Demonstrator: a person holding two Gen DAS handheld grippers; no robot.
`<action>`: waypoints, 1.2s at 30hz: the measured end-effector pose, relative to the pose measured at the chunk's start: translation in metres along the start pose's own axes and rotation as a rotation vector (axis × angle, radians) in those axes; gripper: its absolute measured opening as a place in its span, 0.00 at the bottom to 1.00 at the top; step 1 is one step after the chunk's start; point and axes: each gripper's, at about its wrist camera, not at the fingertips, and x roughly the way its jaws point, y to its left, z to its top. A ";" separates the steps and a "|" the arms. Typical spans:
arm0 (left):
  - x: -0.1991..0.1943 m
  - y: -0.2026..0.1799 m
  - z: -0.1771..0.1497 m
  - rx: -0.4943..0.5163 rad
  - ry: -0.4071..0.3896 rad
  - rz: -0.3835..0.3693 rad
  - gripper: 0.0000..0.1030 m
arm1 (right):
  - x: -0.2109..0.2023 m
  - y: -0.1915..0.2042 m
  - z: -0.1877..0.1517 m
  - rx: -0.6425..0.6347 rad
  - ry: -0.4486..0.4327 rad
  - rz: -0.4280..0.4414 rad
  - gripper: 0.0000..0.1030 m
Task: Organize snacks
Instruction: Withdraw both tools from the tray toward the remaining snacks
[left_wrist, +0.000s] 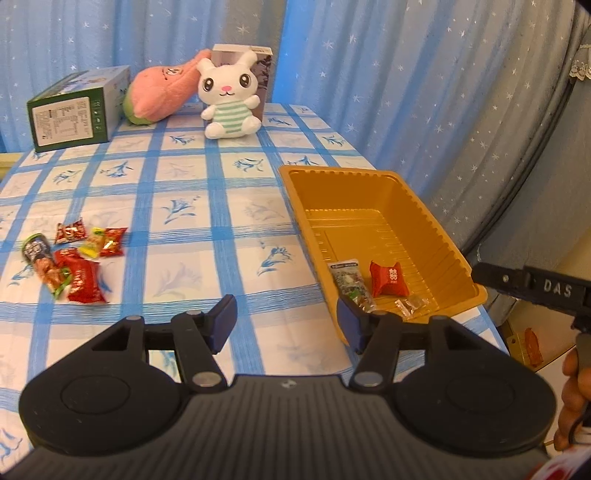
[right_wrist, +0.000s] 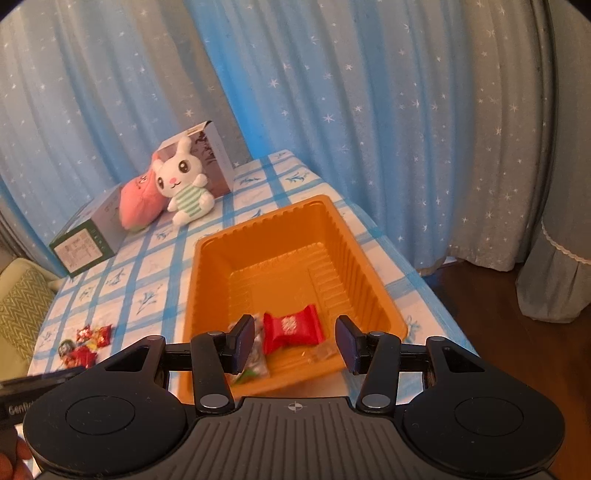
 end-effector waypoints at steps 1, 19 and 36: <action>-0.004 0.002 -0.002 -0.001 -0.005 0.004 0.57 | -0.004 0.004 -0.003 -0.003 0.001 0.000 0.47; -0.075 0.073 -0.031 -0.083 -0.053 0.092 0.69 | -0.024 0.095 -0.043 -0.150 0.053 0.110 0.48; -0.098 0.149 -0.033 -0.188 -0.062 0.194 0.72 | 0.003 0.162 -0.056 -0.257 0.105 0.196 0.48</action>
